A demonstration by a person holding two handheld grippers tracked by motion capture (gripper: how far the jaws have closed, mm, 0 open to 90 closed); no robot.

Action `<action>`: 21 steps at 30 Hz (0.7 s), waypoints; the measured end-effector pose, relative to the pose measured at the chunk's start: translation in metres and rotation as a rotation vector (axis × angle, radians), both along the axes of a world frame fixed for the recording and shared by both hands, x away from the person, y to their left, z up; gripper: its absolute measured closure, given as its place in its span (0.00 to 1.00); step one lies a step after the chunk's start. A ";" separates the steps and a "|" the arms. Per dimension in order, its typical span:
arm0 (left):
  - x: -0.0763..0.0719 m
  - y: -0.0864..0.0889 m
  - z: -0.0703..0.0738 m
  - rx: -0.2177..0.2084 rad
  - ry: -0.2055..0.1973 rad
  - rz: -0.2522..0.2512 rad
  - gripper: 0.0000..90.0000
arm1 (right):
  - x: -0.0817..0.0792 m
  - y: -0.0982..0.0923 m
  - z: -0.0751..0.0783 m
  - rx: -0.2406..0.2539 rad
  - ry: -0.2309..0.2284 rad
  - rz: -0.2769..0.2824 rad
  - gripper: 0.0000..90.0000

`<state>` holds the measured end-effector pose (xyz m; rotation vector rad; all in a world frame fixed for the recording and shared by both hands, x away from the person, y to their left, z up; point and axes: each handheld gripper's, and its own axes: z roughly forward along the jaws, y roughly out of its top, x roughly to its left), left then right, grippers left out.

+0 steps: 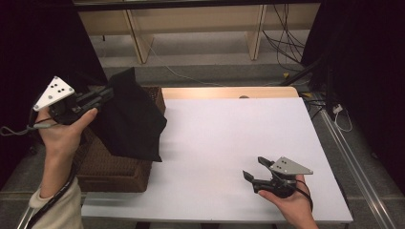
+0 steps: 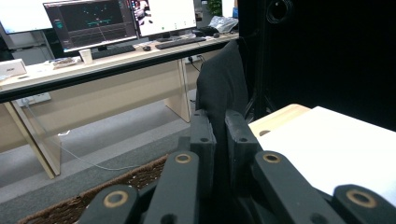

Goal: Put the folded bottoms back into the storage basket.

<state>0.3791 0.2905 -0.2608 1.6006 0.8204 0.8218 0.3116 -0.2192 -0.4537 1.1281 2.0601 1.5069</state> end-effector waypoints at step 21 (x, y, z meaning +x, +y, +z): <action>0.001 0.013 0.000 -0.015 -0.012 0.054 0.92 | 0.000 0.000 0.000 0.000 0.000 0.000 0.29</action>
